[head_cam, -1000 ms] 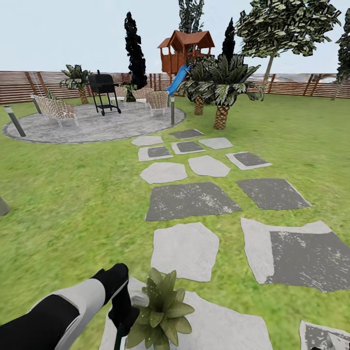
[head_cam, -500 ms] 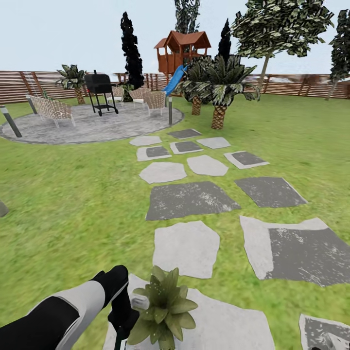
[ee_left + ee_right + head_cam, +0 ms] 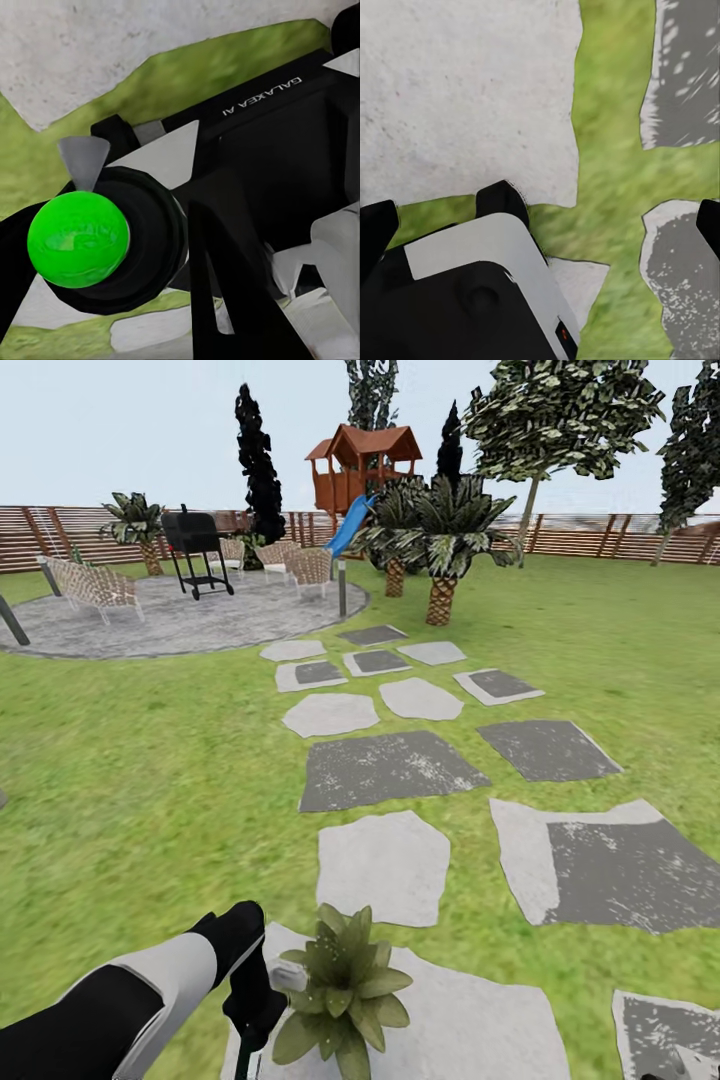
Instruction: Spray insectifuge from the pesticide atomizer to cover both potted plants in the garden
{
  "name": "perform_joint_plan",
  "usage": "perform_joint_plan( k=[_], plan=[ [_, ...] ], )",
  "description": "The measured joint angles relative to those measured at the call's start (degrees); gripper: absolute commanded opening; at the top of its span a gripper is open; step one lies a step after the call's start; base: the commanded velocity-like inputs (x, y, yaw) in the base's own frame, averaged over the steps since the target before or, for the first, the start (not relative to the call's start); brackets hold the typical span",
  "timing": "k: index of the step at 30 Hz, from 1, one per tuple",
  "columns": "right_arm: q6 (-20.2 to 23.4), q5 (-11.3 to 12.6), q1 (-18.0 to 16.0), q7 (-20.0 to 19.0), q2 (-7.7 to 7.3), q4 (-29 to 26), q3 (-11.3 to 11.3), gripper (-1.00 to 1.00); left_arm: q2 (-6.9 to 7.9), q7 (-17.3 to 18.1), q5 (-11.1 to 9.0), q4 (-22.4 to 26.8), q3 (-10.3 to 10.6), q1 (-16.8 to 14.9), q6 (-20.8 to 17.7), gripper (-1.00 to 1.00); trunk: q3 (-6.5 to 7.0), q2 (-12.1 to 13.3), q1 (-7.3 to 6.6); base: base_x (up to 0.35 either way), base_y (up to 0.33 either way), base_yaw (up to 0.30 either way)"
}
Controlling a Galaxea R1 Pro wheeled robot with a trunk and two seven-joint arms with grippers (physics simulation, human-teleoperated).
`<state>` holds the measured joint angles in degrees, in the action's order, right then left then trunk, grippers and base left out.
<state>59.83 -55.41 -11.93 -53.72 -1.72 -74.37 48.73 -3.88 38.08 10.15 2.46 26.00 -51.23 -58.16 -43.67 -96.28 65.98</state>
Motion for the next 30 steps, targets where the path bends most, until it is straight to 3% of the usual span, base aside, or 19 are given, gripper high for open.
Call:
perform_joint_plan(
  k=[16, 19, 23, 24, 30],
  plan=[
    [0.0, 0.0, 0.0, 0.0, 0.05, 0.0, 0.1, 1.00, -0.02, 0.0, 0.1, 0.0, 0.0, 0.6, 0.0, -1.00, 0.00, 0.0, 0.00, 0.000, 0.056, 0.000],
    [0.0, 0.0, 0.0, 0.0, 0.05, 0.0, 0.1, 1.00, -0.20, 0.1, -0.1, 0.0, -0.1, -1.5, 0.0, -1.00, 0.00, 0.0, -0.01, 0.000, 0.000, 0.000],
    [0.0, 0.0, 0.0, 0.0, 0.03, 0.0, 0.2, 1.00, -0.27, 0.1, 0.0, -0.2, -0.1, -7.4, -0.1, -1.00, 0.01, 0.0, -0.01, 0.000, 0.000, 0.000],
    [0.0, 0.0, 0.0, 0.0, 0.03, 0.0, 0.2, 1.00, -0.27, 0.1, 0.0, -0.2, 0.0, -10.3, -0.1, -1.00, 0.01, 0.0, 0.00, 0.000, 0.000, 0.000],
    [0.0, 0.0, 0.0, 0.0, 0.04, 0.0, 0.1, 1.00, -0.32, 0.1, -0.1, -0.2, -0.1, -11.9, -0.2, -1.00, 0.00, 0.0, 0.00, 0.000, 0.000, 0.000]
  ],
)
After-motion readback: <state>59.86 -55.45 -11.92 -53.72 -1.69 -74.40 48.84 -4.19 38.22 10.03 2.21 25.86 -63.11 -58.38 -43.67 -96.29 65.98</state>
